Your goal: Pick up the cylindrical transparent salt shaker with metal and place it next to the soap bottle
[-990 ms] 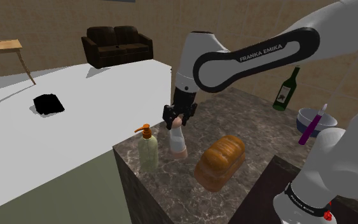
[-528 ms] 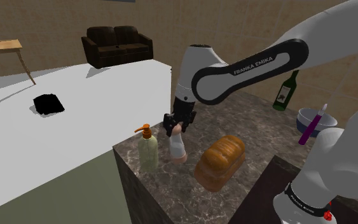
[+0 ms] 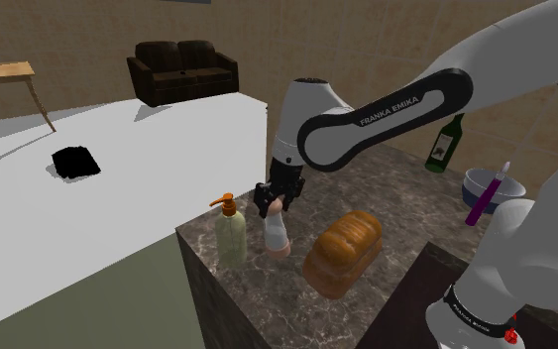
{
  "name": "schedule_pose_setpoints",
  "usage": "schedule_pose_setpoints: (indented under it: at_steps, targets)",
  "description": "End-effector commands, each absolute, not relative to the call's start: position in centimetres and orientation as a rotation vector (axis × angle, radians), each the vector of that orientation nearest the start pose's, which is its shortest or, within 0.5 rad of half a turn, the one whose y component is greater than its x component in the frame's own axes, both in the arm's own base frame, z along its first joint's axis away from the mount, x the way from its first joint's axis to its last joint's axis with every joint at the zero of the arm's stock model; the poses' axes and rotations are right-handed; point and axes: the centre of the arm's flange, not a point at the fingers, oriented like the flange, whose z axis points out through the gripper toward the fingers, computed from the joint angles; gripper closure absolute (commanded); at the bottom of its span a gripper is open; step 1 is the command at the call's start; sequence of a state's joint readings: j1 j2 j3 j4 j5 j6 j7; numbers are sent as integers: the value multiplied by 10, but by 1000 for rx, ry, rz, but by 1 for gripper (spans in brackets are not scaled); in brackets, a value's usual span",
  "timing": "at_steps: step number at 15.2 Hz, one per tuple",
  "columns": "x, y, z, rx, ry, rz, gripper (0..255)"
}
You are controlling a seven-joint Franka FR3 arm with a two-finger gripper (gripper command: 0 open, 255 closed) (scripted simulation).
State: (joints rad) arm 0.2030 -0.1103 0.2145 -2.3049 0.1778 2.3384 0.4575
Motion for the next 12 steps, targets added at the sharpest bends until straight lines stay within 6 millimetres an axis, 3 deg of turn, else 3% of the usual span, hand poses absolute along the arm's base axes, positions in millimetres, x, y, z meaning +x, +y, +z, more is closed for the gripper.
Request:
schedule_pose_setpoints:
  at_steps: [1,2,3,8,12]
  targets:
    - [465,210,404,-2968,229,-121,255]
    - [465,210,404,-2968,229,-121,255]
    - [465,210,404,-2968,229,-121,0]
    - [465,210,404,-2968,229,-121,0]
    - [460,203,454,-2968,229,-121,0]
